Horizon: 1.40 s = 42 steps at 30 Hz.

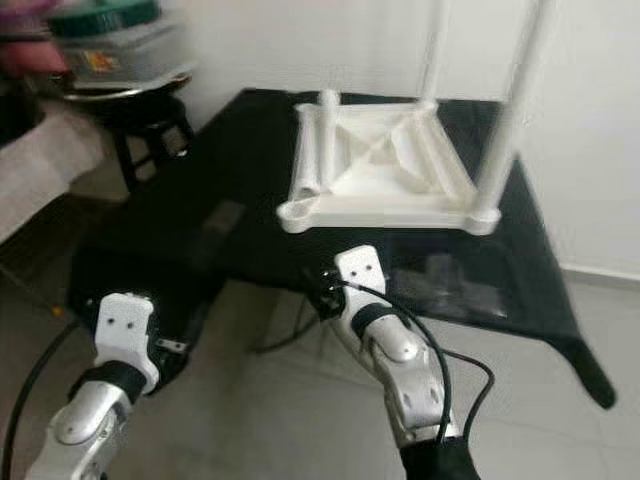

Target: Building children table

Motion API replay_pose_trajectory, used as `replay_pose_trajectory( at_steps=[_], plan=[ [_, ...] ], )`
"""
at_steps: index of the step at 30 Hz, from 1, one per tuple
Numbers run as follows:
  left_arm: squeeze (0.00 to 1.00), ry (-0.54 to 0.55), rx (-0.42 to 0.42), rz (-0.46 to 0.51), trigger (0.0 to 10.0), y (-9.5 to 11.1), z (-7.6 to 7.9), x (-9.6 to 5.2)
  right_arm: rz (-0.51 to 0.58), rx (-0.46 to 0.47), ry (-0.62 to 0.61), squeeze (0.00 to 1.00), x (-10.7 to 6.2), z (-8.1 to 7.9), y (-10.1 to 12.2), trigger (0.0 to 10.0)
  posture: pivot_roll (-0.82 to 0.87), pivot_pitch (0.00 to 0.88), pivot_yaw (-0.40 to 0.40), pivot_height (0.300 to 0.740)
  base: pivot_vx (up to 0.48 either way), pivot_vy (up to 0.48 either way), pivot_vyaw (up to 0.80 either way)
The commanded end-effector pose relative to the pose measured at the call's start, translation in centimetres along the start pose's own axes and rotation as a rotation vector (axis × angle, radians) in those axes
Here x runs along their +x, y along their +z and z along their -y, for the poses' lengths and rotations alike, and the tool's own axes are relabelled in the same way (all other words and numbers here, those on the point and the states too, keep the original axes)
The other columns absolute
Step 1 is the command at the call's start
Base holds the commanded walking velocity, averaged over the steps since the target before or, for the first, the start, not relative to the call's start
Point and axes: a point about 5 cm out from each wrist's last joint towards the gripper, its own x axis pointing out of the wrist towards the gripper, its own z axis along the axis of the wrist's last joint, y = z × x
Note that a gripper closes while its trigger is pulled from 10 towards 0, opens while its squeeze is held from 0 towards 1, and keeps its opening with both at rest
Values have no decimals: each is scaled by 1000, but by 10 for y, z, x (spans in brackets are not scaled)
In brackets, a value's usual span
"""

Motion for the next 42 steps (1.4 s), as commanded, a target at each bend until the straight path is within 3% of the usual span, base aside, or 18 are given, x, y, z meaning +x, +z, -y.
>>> replay_pose_trajectory(
  at_steps=[1,15,21,30,34,36,42],
  plan=[
    [0,16,9,6,10000,1,-3,-1,6,2,11,0,0,-1,1,10000,-60,83,23,740,0,0,0],
    [0,29,-15,24,10000,5,-7,-1,28,0,27,0,1,-3,4,10000,-60,82,27,740,0,0,0],
    [0,26,-29,47,10000,10,-7,1,29,7,48,0,1,-5,4,10000,-59,81,29,740,0,0,-738],
    [0,-7,-53,82,10000,20,-2,5,61,3,78,0,1,-9,8,10000,-60,80,31,740,0,0,-173],
    [0,-16,-66,100,10000,25,-1,7,111,-11,135,0,0,-12,16,10000,-59,77,32,740,180,0,600],
    [0,-24,-68,110,10000,28,0,7,142,24,172,0,0,-16,21,10000,-60,78,35,740,251,0,400],
    [0,-42,-75,119,10000,30,3,8,171,12,158,0,4,-13,33,10000,-62,79,38,740,268,0,0]
  ],
)
